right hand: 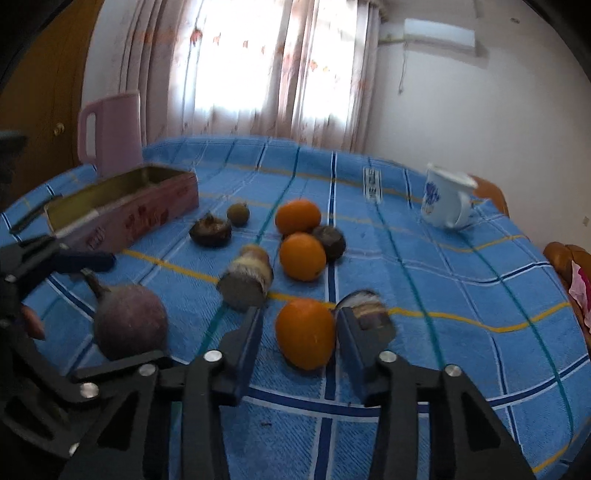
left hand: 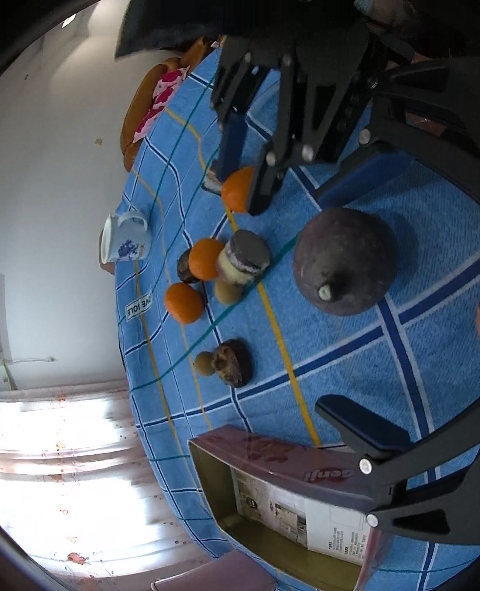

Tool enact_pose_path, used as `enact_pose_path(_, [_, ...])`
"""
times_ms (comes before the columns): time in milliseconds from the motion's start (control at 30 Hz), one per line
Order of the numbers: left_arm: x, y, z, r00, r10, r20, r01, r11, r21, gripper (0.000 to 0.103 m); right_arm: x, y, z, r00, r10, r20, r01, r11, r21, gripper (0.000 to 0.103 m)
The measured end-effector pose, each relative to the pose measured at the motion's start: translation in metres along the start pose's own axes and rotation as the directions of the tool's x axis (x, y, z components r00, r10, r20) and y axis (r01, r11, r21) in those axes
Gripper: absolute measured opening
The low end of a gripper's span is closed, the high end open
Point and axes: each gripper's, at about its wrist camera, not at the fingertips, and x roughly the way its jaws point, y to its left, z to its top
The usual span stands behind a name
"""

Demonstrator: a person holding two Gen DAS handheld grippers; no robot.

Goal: Organize fruits
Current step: 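Grasp the large dark purple fruit with the left tool while the right tool grasps an orange, then carry the purple fruit with the left tool while the right tool carries the orange over the tin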

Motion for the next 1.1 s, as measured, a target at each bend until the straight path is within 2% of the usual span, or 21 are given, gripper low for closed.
enact_pose_path(100, [0.002,0.001,-0.001,1.000,-0.011,-0.020,0.011,1.000,-0.004,0.103,0.005,-0.004,-0.002,1.000,0.022,-0.020,-0.022,1.000,0.015,0.036])
enact_pose_path(233, [0.002,0.003,-0.001,1.000,-0.028,-0.013,0.028,0.999,-0.019,0.100,0.005,-0.003,-0.002,0.999,0.032,-0.011,-0.032,0.999,0.011,0.035])
enact_pose_path(500, [0.000,0.009,-0.002,0.998,-0.064,0.000,0.064,0.997,-0.039,0.087,-0.010,-0.005,-0.002,0.997,0.032,0.072,-0.035,0.999,0.040,0.035])
enact_pose_path(600, [-0.003,0.009,-0.003,0.995,-0.096,0.008,0.096,0.995,-0.037,0.077,-0.019,-0.006,0.000,0.994,0.030,0.104,-0.034,0.999,0.042,0.035])
enact_pose_path(667, [-0.005,0.008,-0.002,0.991,-0.136,0.009,0.136,0.990,-0.030,0.061,-0.023,-0.006,0.002,0.993,0.027,0.117,-0.032,0.999,0.039,0.035])
enact_pose_path(733, [-0.006,0.005,-0.001,0.990,-0.142,0.015,0.142,0.990,-0.019,0.055,-0.026,-0.005,0.004,0.991,0.030,0.131,-0.035,0.999,0.037,0.035])
enact_pose_path(900, [-0.008,0.005,-0.001,0.989,-0.145,0.014,0.145,0.989,-0.024,0.054,-0.031,-0.004,0.007,0.987,0.036,0.158,-0.043,0.998,0.042,0.035])
enact_pose_path(1100, [-0.021,0.019,0.002,0.995,-0.083,0.059,0.086,0.995,-0.049,0.054,-0.038,0.002,0.014,0.979,0.052,0.197,-0.059,0.998,0.031,0.035])
